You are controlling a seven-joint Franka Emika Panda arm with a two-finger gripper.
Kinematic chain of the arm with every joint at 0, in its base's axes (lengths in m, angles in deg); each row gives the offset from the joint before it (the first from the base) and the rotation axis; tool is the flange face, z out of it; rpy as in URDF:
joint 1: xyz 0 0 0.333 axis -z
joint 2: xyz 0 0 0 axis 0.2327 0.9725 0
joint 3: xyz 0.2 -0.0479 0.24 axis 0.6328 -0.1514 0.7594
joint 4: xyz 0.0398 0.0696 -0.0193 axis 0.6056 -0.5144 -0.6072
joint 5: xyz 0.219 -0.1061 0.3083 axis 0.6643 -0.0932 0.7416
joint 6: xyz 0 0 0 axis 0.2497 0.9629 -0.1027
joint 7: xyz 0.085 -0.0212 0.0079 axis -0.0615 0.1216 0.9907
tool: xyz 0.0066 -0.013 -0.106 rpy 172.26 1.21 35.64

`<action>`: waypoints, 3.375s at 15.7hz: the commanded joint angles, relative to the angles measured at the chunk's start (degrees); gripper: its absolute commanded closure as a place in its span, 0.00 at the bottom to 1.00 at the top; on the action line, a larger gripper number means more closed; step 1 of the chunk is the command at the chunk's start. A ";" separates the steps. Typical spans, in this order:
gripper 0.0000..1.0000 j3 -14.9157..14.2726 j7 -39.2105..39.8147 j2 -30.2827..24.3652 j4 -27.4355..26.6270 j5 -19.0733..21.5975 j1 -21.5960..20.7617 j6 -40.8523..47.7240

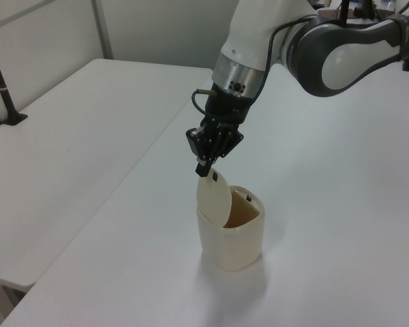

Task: Close the trash bin
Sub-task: 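Push the upright lid down over the bin opening with the gripper, then press the gripper down on the lid to seat it shut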

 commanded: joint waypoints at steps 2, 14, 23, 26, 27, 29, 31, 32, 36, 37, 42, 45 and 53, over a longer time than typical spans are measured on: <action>1.00 -0.41 3.95 -1.32 -1.29 -0.86 -0.33 4.01; 1.00 -0.23 7.13 -4.84 -5.06 -0.42 1.60 12.72; 1.00 -0.23 10.72 -5.28 -9.72 -0.68 3.10 12.81; 1.00 -0.23 12.58 -5.81 -11.66 -0.86 3.18 12.90; 1.00 -0.32 12.58 -5.72 -11.83 -0.86 3.18 12.81; 1.00 -0.32 12.58 -5.72 -12.53 -0.95 3.10 12.81; 1.00 -0.32 12.58 -5.46 -12.71 -0.95 3.10 12.72; 1.00 -0.32 12.58 -5.37 -12.97 -1.03 3.10 12.46; 1.00 -0.32 12.40 -4.49 -12.98 -1.74 3.01 12.11; 1.00 -0.32 12.40 -4.31 -12.98 -1.74 3.01 12.02; 1.00 -0.32 12.14 -3.17 -12.98 -2.00 2.83 10.62; 1.00 -0.32 12.14 -2.91 -12.98 -2.00 2.66 10.26; 1.00 -0.23 11.17 -2.46 -13.51 -3.23 2.57 9.90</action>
